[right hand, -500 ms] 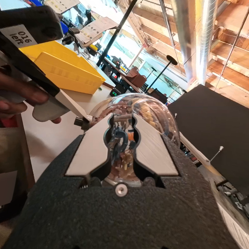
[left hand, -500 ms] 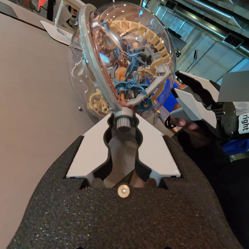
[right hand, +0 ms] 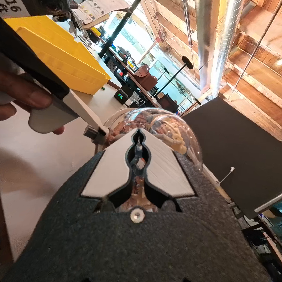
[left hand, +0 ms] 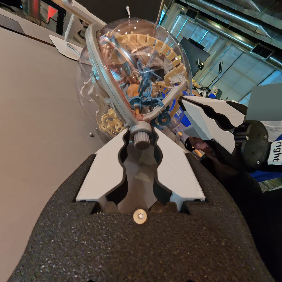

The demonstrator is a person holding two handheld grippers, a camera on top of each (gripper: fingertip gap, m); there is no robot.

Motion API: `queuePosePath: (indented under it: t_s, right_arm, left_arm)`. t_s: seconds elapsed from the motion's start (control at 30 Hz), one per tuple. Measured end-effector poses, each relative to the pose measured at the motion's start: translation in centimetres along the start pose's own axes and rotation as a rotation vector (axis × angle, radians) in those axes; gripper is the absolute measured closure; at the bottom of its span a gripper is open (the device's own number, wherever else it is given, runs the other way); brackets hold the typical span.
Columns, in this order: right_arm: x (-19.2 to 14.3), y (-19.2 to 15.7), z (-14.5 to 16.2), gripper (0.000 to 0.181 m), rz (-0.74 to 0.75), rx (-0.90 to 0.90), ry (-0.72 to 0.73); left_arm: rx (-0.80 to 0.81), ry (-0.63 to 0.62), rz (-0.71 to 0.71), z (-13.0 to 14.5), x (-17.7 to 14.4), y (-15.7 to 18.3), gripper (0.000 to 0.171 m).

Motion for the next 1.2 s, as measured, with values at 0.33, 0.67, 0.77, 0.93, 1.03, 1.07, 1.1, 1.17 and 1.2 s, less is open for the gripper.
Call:
queuePosePath:
  t_s: [0.33,0.67,0.77,0.93,1.03,1.07,1.1,1.17,1.2]
  right_arm:
    - [1.3,3.6,1.4,0.181,0.105,0.091,-0.040]
    - [1.7,3.8,1.6,0.181,0.108,0.142,-0.061]
    - [1.8,3.6,1.7,0.181,0.093,0.175,-0.064]
    - [1.8,2.8,1.8,0.181,0.122,0.110,-0.090]
    - [1.7,2.8,1.9,0.181,0.110,0.160,-0.098]
    - [1.6,2.8,2.0,0.181,0.110,0.175,-0.101]
    - [1.6,2.9,2.0,0.181,0.118,0.177,-0.105]
    - [1.5,2.8,2.3,0.181,0.154,0.146,-0.108]
    - [1.4,2.6,2.4,0.181,0.176,0.142,-0.106]
  left_arm:
    - [0.049,-0.010,0.093,-4.8,3.6,-1.1,0.146]
    - [0.077,-0.076,0.117,-5.1,4.2,-1.4,0.146]
    - [0.082,-0.086,0.115,-4.5,4.0,-1.5,0.146]
    - [0.098,-0.102,0.111,-3.7,3.9,-1.6,0.146]
    - [0.080,-0.096,0.118,-3.1,4.0,-1.7,0.147]
    - [0.074,-0.093,0.121,-2.9,4.0,-1.7,0.147]
    - [0.067,-0.089,0.127,-2.7,4.0,-1.7,0.147]
    - [0.043,-0.092,0.151,-2.4,4.2,-1.5,0.148]
    - [0.024,-0.096,0.168,-2.3,4.2,-1.5,0.150]
Point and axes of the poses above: each gripper's, where its closed fingertips meet, x out along the fingers, z out of its underside, y = z × x across the jaws, the point moved 9 cm from there along -x, back along the fingers, and after that the axes turned 2 degrees about y, right-handed, at the moved point
